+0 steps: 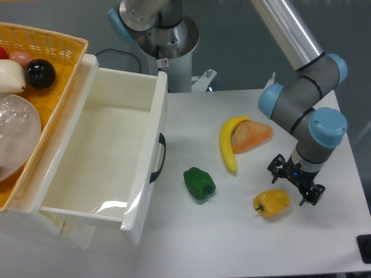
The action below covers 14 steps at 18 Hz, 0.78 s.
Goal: Pick up the yellow pepper
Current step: 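Move the open gripper over the yellow bell pepper, then lower the gripper around the yellow pepper and close it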
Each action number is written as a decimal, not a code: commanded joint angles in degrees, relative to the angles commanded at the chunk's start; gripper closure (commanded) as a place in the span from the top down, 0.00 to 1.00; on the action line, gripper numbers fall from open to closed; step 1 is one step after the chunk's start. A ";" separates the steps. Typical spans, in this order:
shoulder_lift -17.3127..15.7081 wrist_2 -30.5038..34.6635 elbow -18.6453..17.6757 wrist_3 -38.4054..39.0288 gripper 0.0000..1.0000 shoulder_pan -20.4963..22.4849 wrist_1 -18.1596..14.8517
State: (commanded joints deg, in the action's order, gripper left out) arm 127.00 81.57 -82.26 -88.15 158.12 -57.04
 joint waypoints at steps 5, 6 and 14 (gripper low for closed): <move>-0.18 0.00 -0.35 -0.44 1.00 -1.76 -0.17; -0.26 0.00 -0.44 -0.44 1.00 -2.02 -0.18; -0.26 0.00 -0.70 -2.64 0.99 -2.99 0.00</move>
State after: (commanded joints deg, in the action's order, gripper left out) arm 126.74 81.56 -82.97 -90.79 155.13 -57.04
